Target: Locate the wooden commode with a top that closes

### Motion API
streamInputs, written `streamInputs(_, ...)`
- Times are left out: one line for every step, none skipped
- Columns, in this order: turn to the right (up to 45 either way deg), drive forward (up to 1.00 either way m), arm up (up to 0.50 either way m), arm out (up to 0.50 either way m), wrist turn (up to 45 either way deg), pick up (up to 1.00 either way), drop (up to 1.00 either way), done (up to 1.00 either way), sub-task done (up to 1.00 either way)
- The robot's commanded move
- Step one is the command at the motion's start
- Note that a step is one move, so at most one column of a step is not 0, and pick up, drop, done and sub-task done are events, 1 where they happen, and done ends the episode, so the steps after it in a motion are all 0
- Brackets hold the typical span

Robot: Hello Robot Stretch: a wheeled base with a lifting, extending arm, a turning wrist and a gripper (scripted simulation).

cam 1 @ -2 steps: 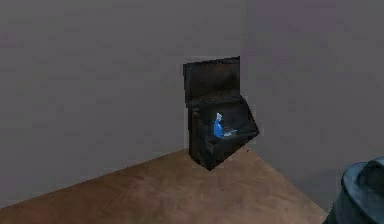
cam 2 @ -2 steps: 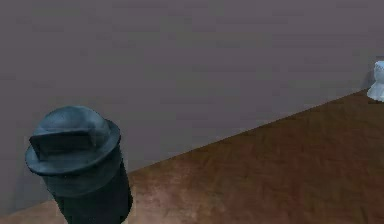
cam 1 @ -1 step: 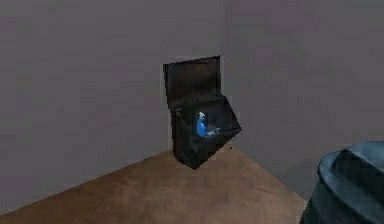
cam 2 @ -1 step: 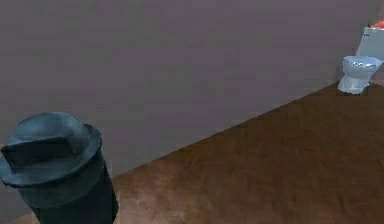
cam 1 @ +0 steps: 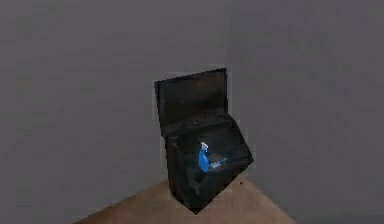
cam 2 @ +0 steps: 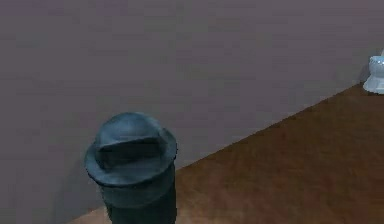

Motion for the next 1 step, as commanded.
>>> streamInputs(0.0, 0.0, 0.0, 0.0, 0.0, 0.0, 0.0, 1.0, 0.0)
